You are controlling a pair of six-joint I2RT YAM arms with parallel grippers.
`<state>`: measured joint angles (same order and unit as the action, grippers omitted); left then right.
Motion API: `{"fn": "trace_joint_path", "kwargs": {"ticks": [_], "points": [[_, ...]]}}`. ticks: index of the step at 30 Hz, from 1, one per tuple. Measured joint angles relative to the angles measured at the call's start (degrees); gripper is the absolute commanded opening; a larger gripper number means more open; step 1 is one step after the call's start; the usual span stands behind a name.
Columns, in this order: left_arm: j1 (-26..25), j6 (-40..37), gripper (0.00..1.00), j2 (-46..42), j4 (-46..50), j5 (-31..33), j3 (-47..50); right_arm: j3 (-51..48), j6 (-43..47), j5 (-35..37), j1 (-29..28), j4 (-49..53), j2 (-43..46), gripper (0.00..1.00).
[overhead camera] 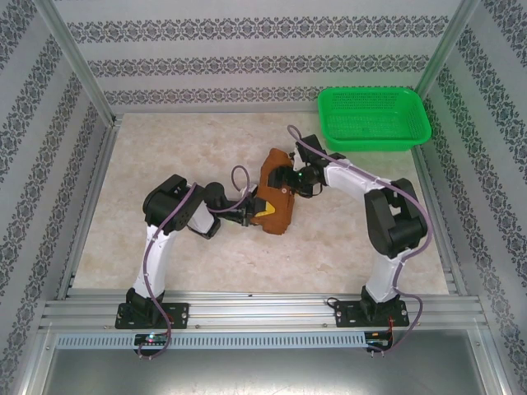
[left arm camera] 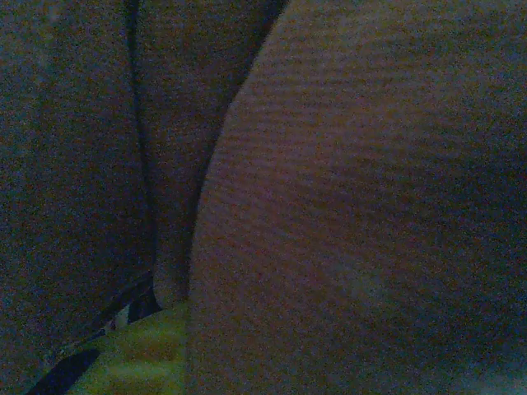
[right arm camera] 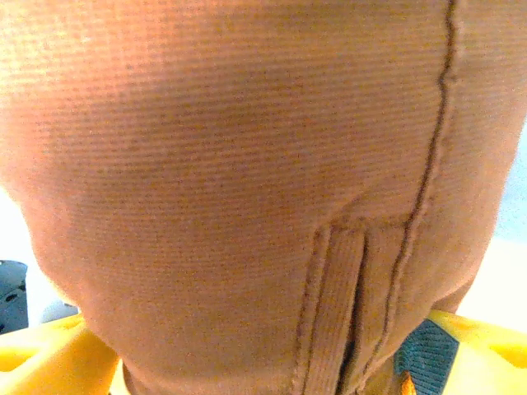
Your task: Roll up the long pants
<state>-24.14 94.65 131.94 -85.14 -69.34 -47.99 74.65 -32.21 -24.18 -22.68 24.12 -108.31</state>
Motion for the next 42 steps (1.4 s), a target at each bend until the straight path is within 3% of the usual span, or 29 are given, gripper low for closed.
{"fn": "trace_joint_path", "kwargs": {"ticks": [9, 11, 15, 23, 28, 32, 33, 34, 35, 36, 37, 42], "points": [[1.27, 1.81, 0.0, 0.24, -0.55, 3.17, -0.24, 12.76, 3.06, 6.49, -2.91, 8.57, -8.44, 0.89], [1.27, 1.81, 0.0, 0.24, -0.57, 3.28, -0.22, 14.71, 3.93, 10.23, -4.11, 11.15, -9.11, 0.95], [1.27, 1.14, 0.0, 0.26, -0.55, 3.15, -0.13, 10.78, 4.57, 14.21, -4.39, 8.83, -6.54, 0.97], [0.94, -0.74, 0.0, 0.66, -0.48, 1.86, -0.52, 6.45, 4.31, 7.58, -1.03, 4.55, -5.44, 0.97], [1.07, -0.74, 0.0, 0.66, -0.46, 3.17, -0.66, 15.61, 4.66, 2.8, -0.33, 11.17, -12.35, 0.97], [1.66, -0.57, 0.0, 0.66, -0.55, 4.09, -0.68, 24.63, 5.75, 2.93, -1.22, 18.14, -17.29, 0.97], [1.81, -0.5, 0.0, 0.66, -0.57, 4.11, -0.68, 26.4, 5.92, 2.95, -1.46, 19.43, -18.34, 0.94], [2.01, -0.48, 0.0, 0.66, -0.59, 4.13, -0.7, 27.8, 6.1, 2.86, -1.6, 20.41, -19.21, 0.83], [2.14, -0.39, 0.0, 0.66, -0.59, 4.15, -0.7, 28.96, 6.36, 2.51, -1.73, 21.14, -19.98, 0.38], [2.16, -0.31, 0.0, 0.66, -0.59, 4.22, -0.74, 29.57, 6.51, 1.75, -1.73, 21.27, -20.48, 0.07], [2.16, -0.26, 0.0, 0.66, -0.57, 4.24, -0.79, 29.73, 6.51, 0.52, -1.73, 20.85, -20.79, 0.0], [2.91, -0.09, 0.0, 0.66, -0.55, 2.99, -0.98, 25.07, 4.92, -5.55, -0.68, 14.23, -19.21, 0.0]]}}
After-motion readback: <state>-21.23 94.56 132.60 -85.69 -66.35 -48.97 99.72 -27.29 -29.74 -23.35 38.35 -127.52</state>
